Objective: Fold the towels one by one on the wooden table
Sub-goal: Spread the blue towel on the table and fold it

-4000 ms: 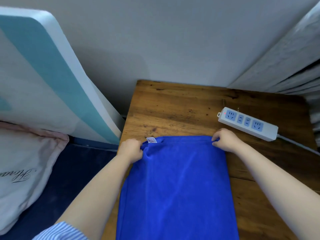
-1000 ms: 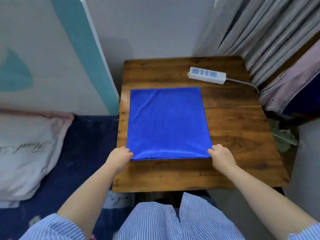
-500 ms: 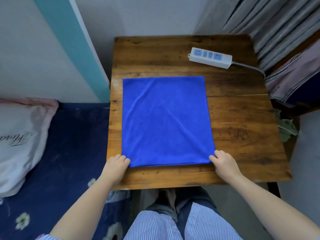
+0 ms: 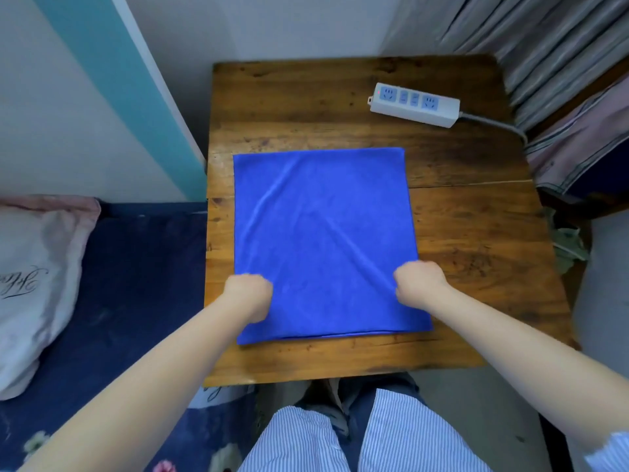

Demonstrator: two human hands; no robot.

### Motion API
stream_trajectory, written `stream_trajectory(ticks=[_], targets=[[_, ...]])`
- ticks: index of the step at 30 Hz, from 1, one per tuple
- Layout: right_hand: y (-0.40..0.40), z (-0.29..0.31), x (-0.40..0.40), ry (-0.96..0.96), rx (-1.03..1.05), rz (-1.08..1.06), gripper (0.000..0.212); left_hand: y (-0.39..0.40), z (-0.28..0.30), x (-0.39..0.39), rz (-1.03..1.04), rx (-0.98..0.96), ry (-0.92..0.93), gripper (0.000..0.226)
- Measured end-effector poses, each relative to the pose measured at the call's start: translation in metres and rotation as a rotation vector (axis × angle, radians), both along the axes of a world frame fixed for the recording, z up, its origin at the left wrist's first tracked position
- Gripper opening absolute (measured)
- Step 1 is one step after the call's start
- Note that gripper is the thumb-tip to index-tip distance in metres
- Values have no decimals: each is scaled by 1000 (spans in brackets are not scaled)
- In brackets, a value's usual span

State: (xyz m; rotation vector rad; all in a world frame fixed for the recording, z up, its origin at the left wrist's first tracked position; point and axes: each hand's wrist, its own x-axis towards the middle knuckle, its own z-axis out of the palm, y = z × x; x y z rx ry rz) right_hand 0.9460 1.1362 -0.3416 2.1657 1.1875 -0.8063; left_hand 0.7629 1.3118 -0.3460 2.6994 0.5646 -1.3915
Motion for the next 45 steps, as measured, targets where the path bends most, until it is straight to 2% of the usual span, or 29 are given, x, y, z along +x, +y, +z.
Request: stream_trajectory(ticks=[2,3,5,8,10,13,16,20,23,26,28,30,32,35,38,40,42,45], targets=[[27,0,11,-29,212,-9,25,11,3,28,124,35,-290,20],[41,-5,15,-51,394,1,23,17,4,42,212,40,-432,15],[71,-18,24,-70,631,8,23,31,-5,69,409,46,-648,13],[112,-36,28,81,611,-93,41,51,-29,99,672,-16,-788,32],[129,-52,26,72,625,-52,43,61,-44,111,724,-30,-761,43],[141,-73,26,110,461,25,52,73,-68,124,645,21,-688,46],[134,-86,29,139,455,122,56,86,-80,126,555,83,-636,50],[132,-88,77,68,483,38,61,110,-86,118,529,117,-573,50],[125,-84,129,60,483,-159,74,130,-87,114,597,136,-571,51],[116,-80,167,-59,455,-332,56,145,-85,119,684,170,-586,51],[118,-73,179,-71,482,-399,53,153,-84,126,713,205,-624,49],[125,-65,185,-55,578,-349,50,163,-81,134,629,227,-682,46],[135,-55,192,-18,577,-227,49,174,-76,140,510,225,-682,46],[154,-39,203,40,358,-178,50,187,-66,147,408,181,-556,48],[176,-28,209,81,141,-152,32,191,-56,156,410,104,-446,43],[183,-24,213,58,82,-120,22,194,-50,159,379,110,-397,41],[184,-21,216,21,121,-158,17,198,-46,160,384,165,-423,34],[179,-13,219,-68,315,-244,18,198,-36,156,474,257,-534,28]])
